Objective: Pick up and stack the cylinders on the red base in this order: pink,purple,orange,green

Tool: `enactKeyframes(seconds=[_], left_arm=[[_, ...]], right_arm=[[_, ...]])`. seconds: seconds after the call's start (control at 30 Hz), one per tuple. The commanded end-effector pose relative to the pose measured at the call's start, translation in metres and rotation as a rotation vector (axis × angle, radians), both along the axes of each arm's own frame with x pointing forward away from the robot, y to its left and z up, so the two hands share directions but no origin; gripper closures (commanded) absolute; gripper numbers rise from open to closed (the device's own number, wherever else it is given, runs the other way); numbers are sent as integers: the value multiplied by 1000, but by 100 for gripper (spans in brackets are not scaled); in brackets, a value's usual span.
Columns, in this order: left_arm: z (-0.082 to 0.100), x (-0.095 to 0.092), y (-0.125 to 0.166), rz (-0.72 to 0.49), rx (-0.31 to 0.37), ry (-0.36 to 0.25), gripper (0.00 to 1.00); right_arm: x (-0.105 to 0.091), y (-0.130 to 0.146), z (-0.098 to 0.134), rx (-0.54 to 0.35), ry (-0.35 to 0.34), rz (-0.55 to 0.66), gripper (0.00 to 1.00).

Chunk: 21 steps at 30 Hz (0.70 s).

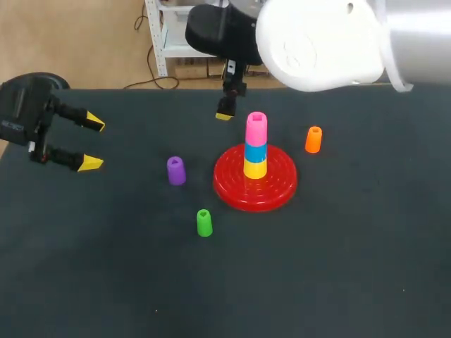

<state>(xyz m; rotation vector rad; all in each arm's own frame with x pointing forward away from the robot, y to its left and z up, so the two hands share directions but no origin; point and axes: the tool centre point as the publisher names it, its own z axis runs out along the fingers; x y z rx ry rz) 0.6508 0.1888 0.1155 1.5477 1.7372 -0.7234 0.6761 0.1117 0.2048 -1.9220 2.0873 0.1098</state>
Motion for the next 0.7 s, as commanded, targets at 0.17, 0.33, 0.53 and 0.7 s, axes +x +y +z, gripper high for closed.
enactKeyframes(seconds=[0.17, 0.33, 0.53, 0.7], left_arm=[[-1, 0, 1, -1, -3, -4, 0], [-1, 0, 1, -1, -3, -4, 0], [-1, 0, 1, -1, -3, -4, 0], [-1, 0, 1, -1, -3, -4, 0]], right_arm=[[7, 69, -24, 29, 49, 209, 0], [14, 90, -55, 36, 108, 265, 0], [16, 95, -85, 34, 165, 282, 0], [12, 93, -105, -4, 192, 285, 0]])
